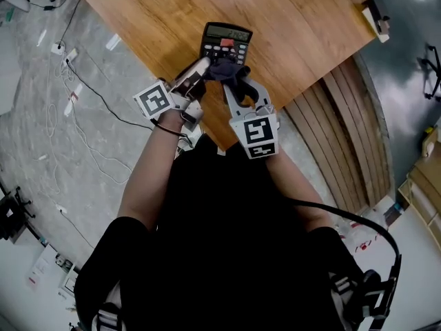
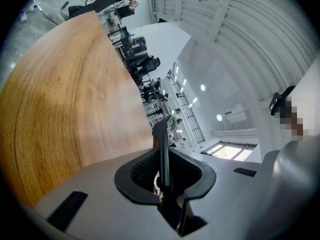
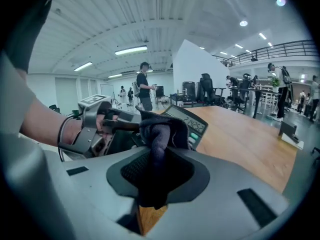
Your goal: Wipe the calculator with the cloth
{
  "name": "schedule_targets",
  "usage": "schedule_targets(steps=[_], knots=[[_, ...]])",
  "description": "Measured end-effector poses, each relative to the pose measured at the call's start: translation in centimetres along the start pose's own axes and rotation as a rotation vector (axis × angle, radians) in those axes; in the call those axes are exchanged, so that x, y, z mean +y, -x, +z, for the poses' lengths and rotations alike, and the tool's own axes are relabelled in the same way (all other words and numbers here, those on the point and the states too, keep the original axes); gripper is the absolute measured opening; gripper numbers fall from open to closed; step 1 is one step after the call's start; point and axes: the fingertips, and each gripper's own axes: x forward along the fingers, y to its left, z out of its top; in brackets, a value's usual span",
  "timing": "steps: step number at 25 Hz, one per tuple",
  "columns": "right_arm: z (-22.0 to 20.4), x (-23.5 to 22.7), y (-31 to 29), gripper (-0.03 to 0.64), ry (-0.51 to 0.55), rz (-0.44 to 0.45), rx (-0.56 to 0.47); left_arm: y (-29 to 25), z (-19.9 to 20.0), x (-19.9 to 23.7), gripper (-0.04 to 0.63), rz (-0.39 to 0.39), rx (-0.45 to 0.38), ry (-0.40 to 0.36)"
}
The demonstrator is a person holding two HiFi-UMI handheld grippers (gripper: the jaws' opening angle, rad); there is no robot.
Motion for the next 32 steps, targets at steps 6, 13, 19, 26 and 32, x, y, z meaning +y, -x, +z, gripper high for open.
schedule_targets(steps=[6, 13, 19, 26, 32], knots=[[0.5, -5.7, -0.3, 0.081, -0.042, -0.171, 0.006, -0.2, -1.5, -0.6, 0.072, -0.039, 0.065, -0.075], [3.1, -6.4, -0.6, 0.081, -0.047, -0.156, -0.065, 0.3, -4.5, -1.1, 0.072, -0.02, 0.132, -0.094], [3.8, -0.7, -1.5, 0.081, 0.005, -0.008, -0.069, 0.9, -3.9, -0.7, 0.072, 0.004, 0.08, -0.075], [1.2, 3.1, -0.4, 0.081, 0.026, 0.098, -0.036, 1.0, -0.7, -0.6, 0.071, 0.006, -0.013, -0.063], [-2.2, 2.1, 0.8, 0.081, 0.006, 0.074, -0.004, 0.9, 0.9, -1.4, 0.071, -0.029, -0.052, -0.034]])
